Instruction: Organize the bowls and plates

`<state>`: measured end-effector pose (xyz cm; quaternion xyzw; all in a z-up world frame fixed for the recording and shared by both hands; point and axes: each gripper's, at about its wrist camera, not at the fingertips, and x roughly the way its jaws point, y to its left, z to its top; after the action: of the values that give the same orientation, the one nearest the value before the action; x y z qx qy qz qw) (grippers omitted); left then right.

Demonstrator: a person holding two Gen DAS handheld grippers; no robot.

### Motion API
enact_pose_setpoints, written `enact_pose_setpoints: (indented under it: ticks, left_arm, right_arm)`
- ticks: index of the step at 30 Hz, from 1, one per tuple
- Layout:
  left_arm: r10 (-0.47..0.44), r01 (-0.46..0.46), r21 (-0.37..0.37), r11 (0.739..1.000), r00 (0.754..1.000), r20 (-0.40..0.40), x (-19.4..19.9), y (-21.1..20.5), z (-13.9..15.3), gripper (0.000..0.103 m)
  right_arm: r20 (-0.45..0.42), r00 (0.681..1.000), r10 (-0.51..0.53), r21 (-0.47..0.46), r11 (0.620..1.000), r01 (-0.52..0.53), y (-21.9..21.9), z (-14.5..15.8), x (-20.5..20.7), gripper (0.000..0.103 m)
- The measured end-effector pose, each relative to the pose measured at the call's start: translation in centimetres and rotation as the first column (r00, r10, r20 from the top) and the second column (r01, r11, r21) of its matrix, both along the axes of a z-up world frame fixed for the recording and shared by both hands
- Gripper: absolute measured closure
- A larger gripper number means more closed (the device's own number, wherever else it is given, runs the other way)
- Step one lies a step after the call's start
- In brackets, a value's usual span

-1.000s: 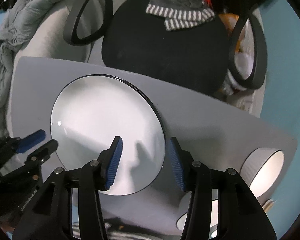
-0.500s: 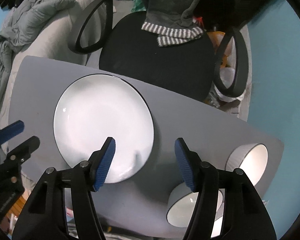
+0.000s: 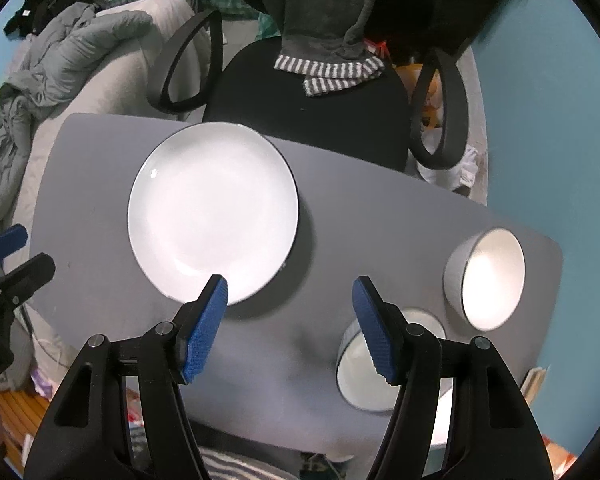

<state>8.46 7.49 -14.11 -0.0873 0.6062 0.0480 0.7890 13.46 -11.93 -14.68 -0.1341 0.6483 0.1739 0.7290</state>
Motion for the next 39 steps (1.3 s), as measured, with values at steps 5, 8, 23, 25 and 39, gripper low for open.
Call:
enact_pose_setpoints:
  ticks: [5, 8, 23, 25, 39]
  left_arm:
    - [-0.019, 0.019, -0.006, 1.000, 1.000, 0.014, -1.7, -0.6, 0.8, 0.050]
    - [-0.037, 0.037, -0.002, 0.999, 0.999, 0.020, -2.7, -1.1, 1.3, 0.050]
    - [-0.143, 0.145, -0.023, 0.989, 0.987, 0.076, -5.7, -5.2, 3.3, 0.044]
    - [-0.165, 0.167, -0.025, 0.986, 0.983, 0.077, -5.9, -5.9, 3.4, 0.044]
    - [-0.240, 0.244, -0.058, 0.968, 0.968, 0.067, -5.7, -9.4, 3.1, 0.039]
  right_arm:
    - [0.021, 1.000, -0.019, 0.007, 1.000, 0.019, -0.9, 1.2, -2.2, 0.038]
    - [0.035, 0.999, -0.035, 0.010, 0.999, 0.035, -1.7, 1.9, -3.5, 0.038]
    - [0.087, 0.983, -0.164, 0.013, 0.986, 0.164, -6.5, 5.0, -8.8, 0.037]
    - [0.090, 0.979, -0.184, 0.013, 0.983, 0.184, -7.2, 5.3, -9.4, 0.036]
    - [0.092, 0.952, -0.293, 0.017, 0.956, 0.293, -11.6, 5.8, -10.9, 0.033]
